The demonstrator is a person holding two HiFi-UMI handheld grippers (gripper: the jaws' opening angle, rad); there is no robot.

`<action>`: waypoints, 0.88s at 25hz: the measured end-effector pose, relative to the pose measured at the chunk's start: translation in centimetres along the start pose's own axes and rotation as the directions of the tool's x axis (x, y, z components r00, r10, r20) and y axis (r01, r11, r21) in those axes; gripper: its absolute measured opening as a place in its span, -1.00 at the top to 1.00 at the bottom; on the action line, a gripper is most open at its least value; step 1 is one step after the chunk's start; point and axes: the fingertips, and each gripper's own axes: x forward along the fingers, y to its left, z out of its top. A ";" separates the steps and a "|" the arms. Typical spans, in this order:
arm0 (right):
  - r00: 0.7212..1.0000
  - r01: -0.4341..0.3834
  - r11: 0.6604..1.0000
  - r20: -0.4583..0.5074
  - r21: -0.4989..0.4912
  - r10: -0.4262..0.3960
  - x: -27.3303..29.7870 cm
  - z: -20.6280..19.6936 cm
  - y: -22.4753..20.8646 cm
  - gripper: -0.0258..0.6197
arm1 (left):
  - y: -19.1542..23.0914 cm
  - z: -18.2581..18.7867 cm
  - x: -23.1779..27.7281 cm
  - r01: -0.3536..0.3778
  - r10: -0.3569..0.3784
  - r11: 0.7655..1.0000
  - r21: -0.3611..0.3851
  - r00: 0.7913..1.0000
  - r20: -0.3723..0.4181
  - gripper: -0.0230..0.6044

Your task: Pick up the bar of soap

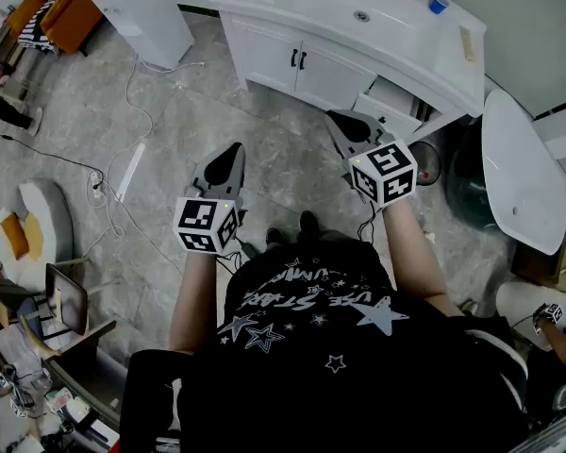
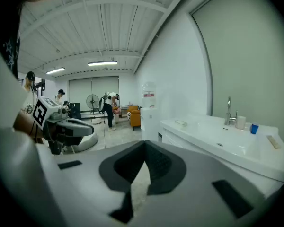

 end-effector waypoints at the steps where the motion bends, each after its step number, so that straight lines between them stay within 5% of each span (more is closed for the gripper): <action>1: 1.000 -0.001 1.000 -0.001 -0.001 0.001 0.1 0.0 0.2 0.90 | 0.1 -0.1 -0.1 -0.002 0.002 1.000 -0.001 1.000 -0.001 0.89; 20: 1.000 -0.006 1.000 0.030 0.002 0.006 2.8 0.7 5.0 0.90 | 4.5 -1.7 -4.6 -0.041 0.041 0.999 -0.027 0.999 0.010 0.89; 22: 0.999 -0.005 1.000 0.042 0.009 0.004 3.3 1.0 4.7 0.73 | 4.8 -1.8 -4.8 -0.044 0.044 0.999 -0.029 0.999 0.009 0.89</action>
